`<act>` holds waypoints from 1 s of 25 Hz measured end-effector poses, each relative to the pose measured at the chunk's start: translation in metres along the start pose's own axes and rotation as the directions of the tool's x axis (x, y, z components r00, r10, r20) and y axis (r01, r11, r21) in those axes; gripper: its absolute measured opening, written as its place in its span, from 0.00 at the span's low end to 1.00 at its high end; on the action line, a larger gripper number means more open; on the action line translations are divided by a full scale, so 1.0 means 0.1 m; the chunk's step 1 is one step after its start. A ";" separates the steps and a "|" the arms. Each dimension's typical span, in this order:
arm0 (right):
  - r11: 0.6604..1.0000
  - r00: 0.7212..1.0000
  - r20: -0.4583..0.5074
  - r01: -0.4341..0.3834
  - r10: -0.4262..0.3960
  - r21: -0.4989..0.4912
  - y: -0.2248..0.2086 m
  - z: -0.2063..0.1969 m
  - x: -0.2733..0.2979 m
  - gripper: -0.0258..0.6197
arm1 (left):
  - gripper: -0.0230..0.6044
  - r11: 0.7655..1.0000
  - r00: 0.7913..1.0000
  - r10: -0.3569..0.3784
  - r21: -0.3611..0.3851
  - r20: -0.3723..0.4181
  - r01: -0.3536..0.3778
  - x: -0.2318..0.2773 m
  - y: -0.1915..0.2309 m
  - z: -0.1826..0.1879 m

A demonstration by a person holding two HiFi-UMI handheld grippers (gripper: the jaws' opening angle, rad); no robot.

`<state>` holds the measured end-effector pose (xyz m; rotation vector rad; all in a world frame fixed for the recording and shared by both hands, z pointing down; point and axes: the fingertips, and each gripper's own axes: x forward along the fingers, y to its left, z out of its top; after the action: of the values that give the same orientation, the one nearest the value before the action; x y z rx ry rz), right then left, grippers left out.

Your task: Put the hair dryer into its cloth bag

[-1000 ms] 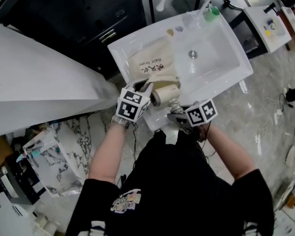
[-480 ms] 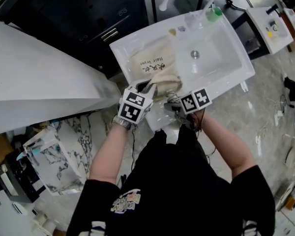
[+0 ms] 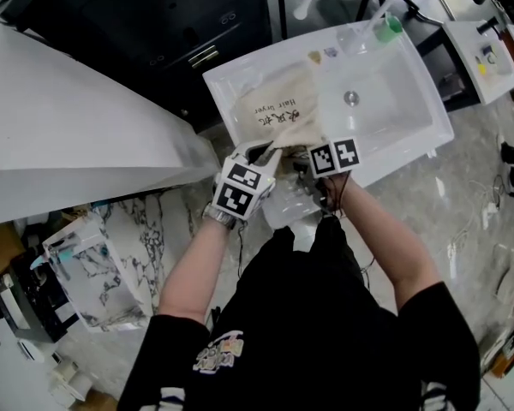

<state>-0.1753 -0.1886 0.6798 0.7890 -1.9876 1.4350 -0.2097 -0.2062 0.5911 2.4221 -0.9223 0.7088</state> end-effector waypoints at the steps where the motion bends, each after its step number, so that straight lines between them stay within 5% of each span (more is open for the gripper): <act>1: 1.000 1.000 0.014 0.001 -0.001 -0.005 0.00 0.04 0.02 0.41 | 0.11 1.000 1.000 -0.001 -0.008 0.003 0.001 0.00 0.01 0.01; 10: 0.999 0.988 0.152 0.033 -0.027 -0.035 -0.06 0.41 0.16 0.41 | 0.11 0.999 0.999 -0.026 -0.040 0.041 0.027 -0.02 0.00 0.08; 25: 0.998 0.984 0.165 0.065 -0.060 -0.025 -0.13 0.66 0.47 0.41 | 0.11 0.992 0.999 -0.046 -0.115 0.017 0.047 -0.03 0.13 -0.06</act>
<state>-0.2037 -0.2613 0.7046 0.9752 -2.0822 1.3385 -0.2221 -0.2102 0.5964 2.3418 -0.8841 0.6057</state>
